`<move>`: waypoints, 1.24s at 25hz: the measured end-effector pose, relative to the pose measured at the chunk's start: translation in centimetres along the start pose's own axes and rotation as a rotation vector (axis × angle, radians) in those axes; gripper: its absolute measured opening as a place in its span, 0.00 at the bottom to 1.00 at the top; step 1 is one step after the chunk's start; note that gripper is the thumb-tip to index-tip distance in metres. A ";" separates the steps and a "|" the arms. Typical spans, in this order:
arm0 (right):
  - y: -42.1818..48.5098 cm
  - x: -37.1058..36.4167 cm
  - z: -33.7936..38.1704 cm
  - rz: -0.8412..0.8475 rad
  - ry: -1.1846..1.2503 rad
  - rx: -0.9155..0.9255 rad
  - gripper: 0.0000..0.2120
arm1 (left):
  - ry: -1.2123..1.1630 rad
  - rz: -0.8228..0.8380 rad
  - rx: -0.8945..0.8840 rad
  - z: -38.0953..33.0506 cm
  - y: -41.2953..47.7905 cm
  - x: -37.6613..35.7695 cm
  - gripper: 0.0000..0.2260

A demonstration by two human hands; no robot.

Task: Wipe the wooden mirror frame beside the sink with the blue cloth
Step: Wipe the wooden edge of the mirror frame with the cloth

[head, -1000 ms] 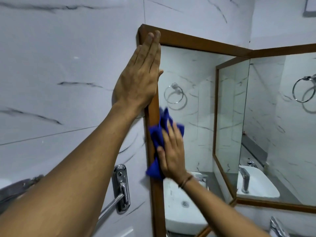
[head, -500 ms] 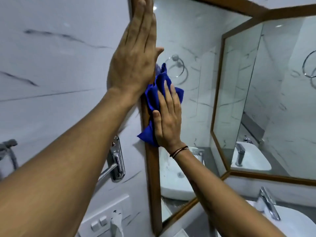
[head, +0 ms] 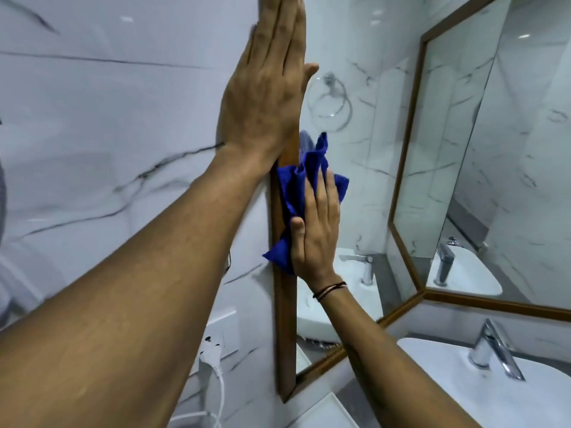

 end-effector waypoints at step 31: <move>34.6 3.6 0.2 -0.275 0.150 -0.780 0.29 | -0.023 -0.089 -0.224 5.0 18.0 2.9 0.28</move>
Point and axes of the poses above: each hand's wrist, its own y-axis towards the middle knuckle, its own x-axis out of the back of the hand, z = x × y, the point moved 8 cm from there along y, towards the middle knuckle, and after that the axes turned 4 degrees about -z, right-handed, at the moved point
